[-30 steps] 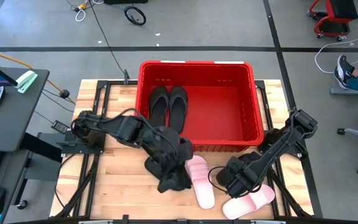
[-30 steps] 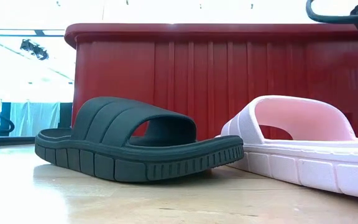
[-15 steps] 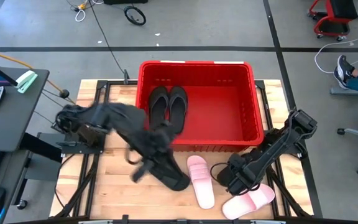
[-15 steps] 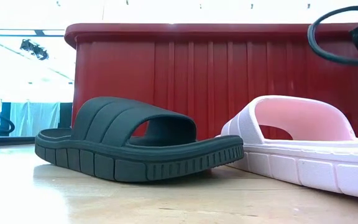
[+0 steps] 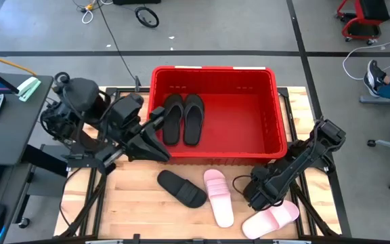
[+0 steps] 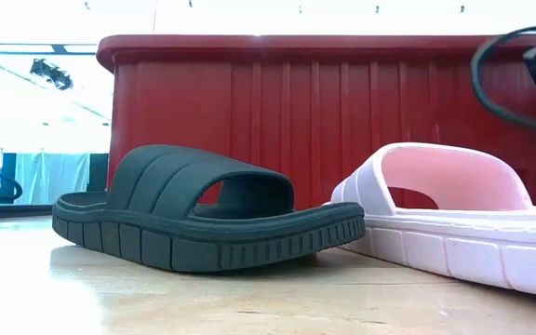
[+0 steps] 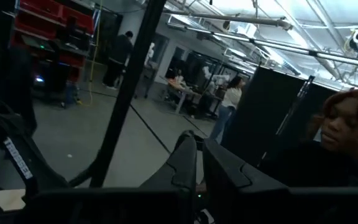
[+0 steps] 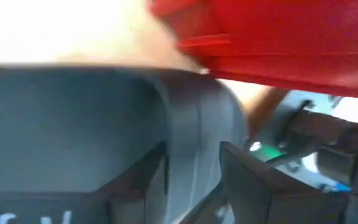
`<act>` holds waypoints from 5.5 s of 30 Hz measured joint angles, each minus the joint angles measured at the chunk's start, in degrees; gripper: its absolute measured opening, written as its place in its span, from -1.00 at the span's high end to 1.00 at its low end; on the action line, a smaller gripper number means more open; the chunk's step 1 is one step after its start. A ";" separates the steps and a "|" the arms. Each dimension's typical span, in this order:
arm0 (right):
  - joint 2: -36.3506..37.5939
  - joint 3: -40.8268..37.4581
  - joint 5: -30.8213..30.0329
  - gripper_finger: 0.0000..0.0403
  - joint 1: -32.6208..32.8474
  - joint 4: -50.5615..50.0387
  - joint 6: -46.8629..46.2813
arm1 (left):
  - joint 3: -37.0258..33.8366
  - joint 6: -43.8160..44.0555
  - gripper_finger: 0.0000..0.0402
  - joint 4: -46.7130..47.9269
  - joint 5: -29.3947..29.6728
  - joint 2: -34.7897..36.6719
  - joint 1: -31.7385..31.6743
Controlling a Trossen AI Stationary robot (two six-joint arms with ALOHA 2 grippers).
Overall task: Pick and place slides into bin
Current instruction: Put the right black slide into the red bin
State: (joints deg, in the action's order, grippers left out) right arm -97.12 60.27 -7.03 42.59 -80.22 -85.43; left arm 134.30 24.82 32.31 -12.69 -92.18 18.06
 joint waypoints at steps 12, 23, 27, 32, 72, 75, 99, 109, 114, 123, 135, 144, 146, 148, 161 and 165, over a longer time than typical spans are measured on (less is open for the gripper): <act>0.13 -2.14 5.44 0.81 0.83 0.53 0.77 | -0.07 0.06 0.87 1.13 0.09 -0.48 0.00; 6.85 26.75 -5.23 0.95 7.91 1.55 9.42 | -0.07 1.53 0.92 0.41 1.84 -0.42 0.00; 11.30 38.35 -25.62 0.93 8.63 1.69 22.05 | -0.07 1.47 0.90 0.46 4.79 -0.42 0.00; 15.46 47.56 -54.86 0.95 4.09 1.68 45.56 | -0.07 -0.41 0.92 0.51 8.46 -0.42 0.00; -20.07 49.44 -8.54 0.95 -76.71 -4.08 56.90 | -0.04 -16.20 0.93 10.93 27.54 1.44 -30.62; -21.93 49.44 -8.39 0.95 -77.35 -4.58 57.55 | -0.05 -16.68 0.95 11.84 27.47 1.44 -30.36; -21.44 45.87 -17.95 0.95 -64.55 20.14 112.49 | -0.04 -18.63 0.94 14.41 27.58 1.55 -30.38; -19.14 30.66 -25.44 0.95 -66.66 36.13 110.96 | -0.05 -14.96 0.95 15.25 27.57 1.53 -30.38; -18.55 23.31 -26.61 0.95 -66.40 48.13 113.63 | -0.05 -14.93 0.96 15.26 27.58 1.53 -30.36; -18.29 17.65 -24.49 0.88 -66.39 52.49 112.01 | -0.04 -14.90 0.89 15.26 27.59 1.48 -30.36; -17.72 20.09 -24.75 0.51 -67.81 52.55 109.57 | -0.04 -14.89 0.93 15.79 27.58 1.44 -30.36; -17.70 20.05 -26.41 0.49 -68.67 47.43 109.42 | -0.04 -14.51 0.92 16.36 27.57 1.44 -30.15; -17.70 20.05 -26.65 0.49 -68.67 47.49 109.41 | -0.05 -14.51 0.94 16.57 27.57 1.44 -30.05; -17.70 20.05 -26.77 0.49 -68.51 47.46 108.71 | -0.06 -14.51 0.95 16.60 27.56 1.44 -30.00; -17.49 20.05 -27.87 0.85 -68.37 46.14 102.82 | -0.04 -14.49 0.90 17.38 27.56 1.44 -29.40; -16.67 20.04 -28.71 0.92 -67.88 42.79 102.09 | -0.05 -14.49 0.94 17.38 27.56 1.44 -29.40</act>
State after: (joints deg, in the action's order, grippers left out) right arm -113.79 80.31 -35.73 -25.29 -37.43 16.66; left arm 134.25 10.33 49.69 14.87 -90.74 -11.33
